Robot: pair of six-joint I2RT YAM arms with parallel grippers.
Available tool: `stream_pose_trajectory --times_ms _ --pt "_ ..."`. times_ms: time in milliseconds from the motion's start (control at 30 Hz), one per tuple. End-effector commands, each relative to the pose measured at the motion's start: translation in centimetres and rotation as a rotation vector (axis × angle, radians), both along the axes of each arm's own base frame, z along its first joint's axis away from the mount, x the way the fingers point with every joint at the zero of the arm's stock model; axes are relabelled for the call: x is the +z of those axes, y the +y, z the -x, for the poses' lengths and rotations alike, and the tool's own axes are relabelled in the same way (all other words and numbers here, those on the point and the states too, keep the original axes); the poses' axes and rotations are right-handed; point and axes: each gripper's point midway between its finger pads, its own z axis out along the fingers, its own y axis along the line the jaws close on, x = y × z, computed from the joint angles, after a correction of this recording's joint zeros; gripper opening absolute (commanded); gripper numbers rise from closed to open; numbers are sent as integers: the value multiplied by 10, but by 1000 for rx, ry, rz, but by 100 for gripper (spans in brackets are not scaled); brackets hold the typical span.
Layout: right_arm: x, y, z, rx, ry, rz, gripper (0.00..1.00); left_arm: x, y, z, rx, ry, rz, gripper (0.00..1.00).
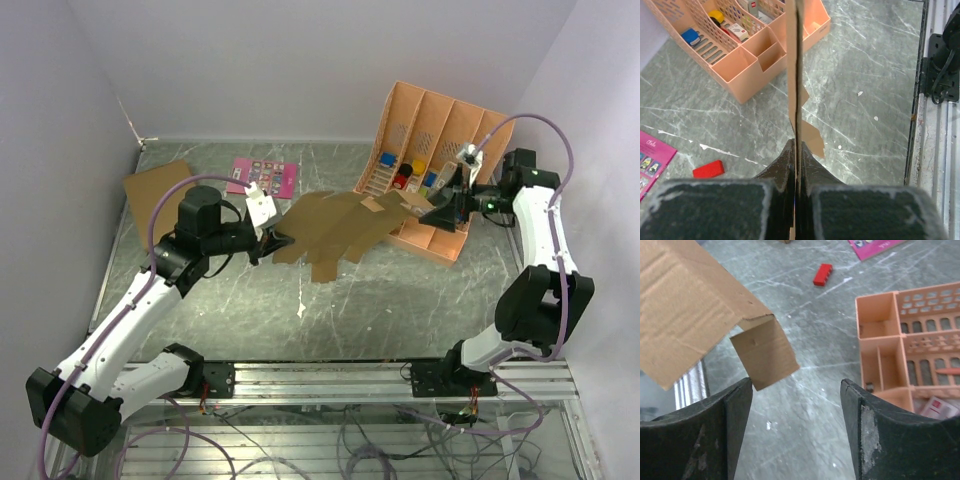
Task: Fold the paper box
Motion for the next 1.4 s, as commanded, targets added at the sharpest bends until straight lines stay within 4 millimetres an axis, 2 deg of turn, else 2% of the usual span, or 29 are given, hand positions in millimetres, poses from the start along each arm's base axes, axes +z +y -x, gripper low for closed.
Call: stream_pose_trajectory --times_ms 0,133,200,233,300,333,433,533,733,933,1067,1200,1367 --pt "1 -20 21 27 -123 125 75 18 5 -11 31 -76 -3 7" --pt "13 -25 25 12 -185 164 77 19 5 -13 37 -81 0 7" --pt "20 -35 16 -37 -190 159 74 19 5 -13 35 -79 -2 7" --pt "24 -43 10 -70 -196 155 72 20 5 -13 35 -81 -1 7" --pt "30 -56 -5 -144 -183 144 61 20 5 -12 31 -81 -3 7" --pt "31 -58 -6 -151 -180 136 56 19 5 -12 28 -80 -4 7" --pt "30 -42 3 -95 -142 83 40 19 5 -11 21 -77 -5 7" --pt "24 -19 17 -17 -91 35 33 21 4 -10 15 -79 5 7" --pt "18 5 31 43 -57 -1 36 22 1 -9 -2 -77 16 7" --pt "14 16 20 57 -43 0 39 24 -1 -9 -13 -72 29 7" --pt "12 26 32 111 -22 -31 51 24 -1 -9 -9 -70 32 7" --pt "5 29 42 127 14 -42 55 24 -1 -10 -4 -74 34 7" --pt "-2 29 41 116 32 -35 55 26 -3 -11 -15 -76 41 7"
